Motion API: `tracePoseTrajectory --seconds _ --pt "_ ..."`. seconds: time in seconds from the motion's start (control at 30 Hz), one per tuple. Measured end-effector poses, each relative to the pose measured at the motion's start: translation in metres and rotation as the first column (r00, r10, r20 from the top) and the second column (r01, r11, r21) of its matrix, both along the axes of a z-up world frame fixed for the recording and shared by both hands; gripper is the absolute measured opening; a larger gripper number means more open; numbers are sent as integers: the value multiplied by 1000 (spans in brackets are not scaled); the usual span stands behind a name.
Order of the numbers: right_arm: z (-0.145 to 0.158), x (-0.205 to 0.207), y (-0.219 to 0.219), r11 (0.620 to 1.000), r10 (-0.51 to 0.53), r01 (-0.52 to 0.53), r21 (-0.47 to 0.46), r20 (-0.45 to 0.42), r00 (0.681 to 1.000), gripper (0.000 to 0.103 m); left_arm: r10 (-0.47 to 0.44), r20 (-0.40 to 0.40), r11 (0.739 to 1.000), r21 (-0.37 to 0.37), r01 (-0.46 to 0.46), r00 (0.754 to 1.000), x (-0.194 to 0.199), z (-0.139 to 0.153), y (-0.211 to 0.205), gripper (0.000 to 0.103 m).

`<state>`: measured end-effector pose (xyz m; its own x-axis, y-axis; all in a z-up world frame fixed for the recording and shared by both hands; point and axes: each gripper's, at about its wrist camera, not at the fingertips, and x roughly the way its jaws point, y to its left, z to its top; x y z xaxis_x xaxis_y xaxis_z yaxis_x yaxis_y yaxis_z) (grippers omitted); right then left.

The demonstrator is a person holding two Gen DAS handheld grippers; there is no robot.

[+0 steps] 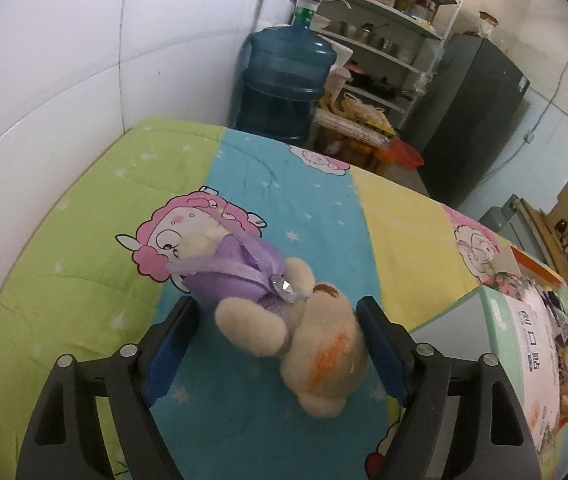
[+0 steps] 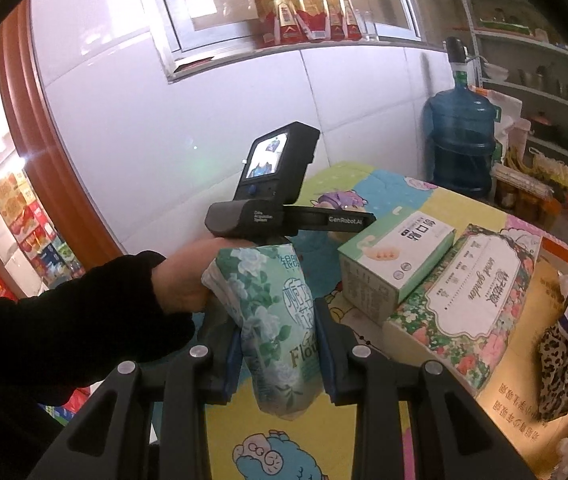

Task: Organize soft objects
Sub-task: 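Lift and carry the plush bear and tissue pack over the orange box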

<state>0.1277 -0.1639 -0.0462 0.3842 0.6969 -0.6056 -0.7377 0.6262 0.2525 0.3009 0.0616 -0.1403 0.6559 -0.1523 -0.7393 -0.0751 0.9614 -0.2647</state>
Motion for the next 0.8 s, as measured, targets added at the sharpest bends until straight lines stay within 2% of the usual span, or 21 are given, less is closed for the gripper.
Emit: tracePoseTrajectory --seconds 0.03,0.13,0.4,0.8 --pt "-1 1 -1 1000 -2 2 2 -4 1000 33 -18 10 999 -26 18 1000 -1 1 0 59" --pt "-4 3 -2 1000 -9 9 9 -14 1000 33 -33 22 999 -33 34 999 -4 4 -1 55" --pt "-4 0 -4 999 -24 25 27 -18 1000 33 -42 94 998 -50 46 995 -29 16 -2 54" --pt "3 -19 -2 998 -56 56 18 10 998 33 -69 252 997 57 57 965 -102 72 -9 54"
